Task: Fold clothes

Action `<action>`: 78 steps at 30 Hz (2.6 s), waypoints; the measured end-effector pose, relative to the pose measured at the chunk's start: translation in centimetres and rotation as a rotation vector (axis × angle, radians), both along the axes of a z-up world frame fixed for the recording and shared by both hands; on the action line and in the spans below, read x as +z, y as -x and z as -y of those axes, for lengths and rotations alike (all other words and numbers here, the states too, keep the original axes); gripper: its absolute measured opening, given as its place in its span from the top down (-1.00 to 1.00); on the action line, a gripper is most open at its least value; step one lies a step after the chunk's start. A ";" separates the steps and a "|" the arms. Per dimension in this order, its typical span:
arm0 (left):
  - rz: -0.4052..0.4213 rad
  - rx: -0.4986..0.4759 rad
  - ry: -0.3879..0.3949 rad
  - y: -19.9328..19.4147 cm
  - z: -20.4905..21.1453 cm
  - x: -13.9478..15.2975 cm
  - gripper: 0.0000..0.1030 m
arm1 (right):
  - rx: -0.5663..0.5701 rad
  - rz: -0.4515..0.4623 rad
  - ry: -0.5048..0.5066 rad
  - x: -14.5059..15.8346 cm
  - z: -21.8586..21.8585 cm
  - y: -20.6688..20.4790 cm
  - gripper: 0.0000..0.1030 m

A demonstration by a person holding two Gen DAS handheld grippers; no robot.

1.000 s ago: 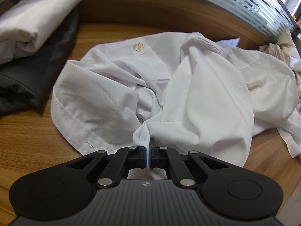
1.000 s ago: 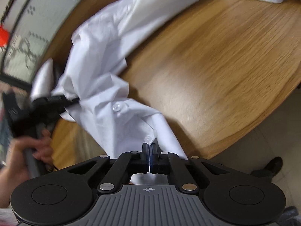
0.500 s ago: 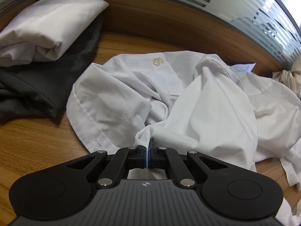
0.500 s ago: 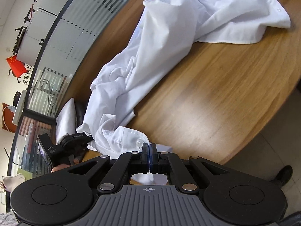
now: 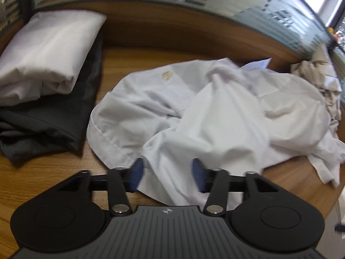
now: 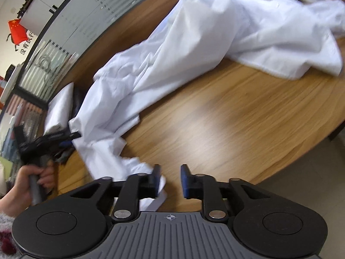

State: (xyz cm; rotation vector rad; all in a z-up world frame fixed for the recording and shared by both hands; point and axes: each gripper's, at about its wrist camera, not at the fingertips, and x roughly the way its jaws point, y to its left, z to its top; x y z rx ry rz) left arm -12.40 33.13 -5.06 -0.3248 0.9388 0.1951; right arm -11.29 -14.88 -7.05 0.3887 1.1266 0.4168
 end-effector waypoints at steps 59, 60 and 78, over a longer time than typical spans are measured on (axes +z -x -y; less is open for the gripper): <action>0.116 -0.095 0.079 -23.0 32.1 6.2 -0.78 | 0.167 0.196 -0.130 5.3 9.1 -30.1 0.92; 0.094 -0.119 0.081 -23.9 32.5 5.6 -0.78 | 0.166 0.196 -0.139 5.5 9.6 -29.5 0.92; 0.122 0.026 0.091 -23.0 31.8 4.6 0.97 | 0.213 0.237 -0.153 7.7 11.6 -25.8 0.93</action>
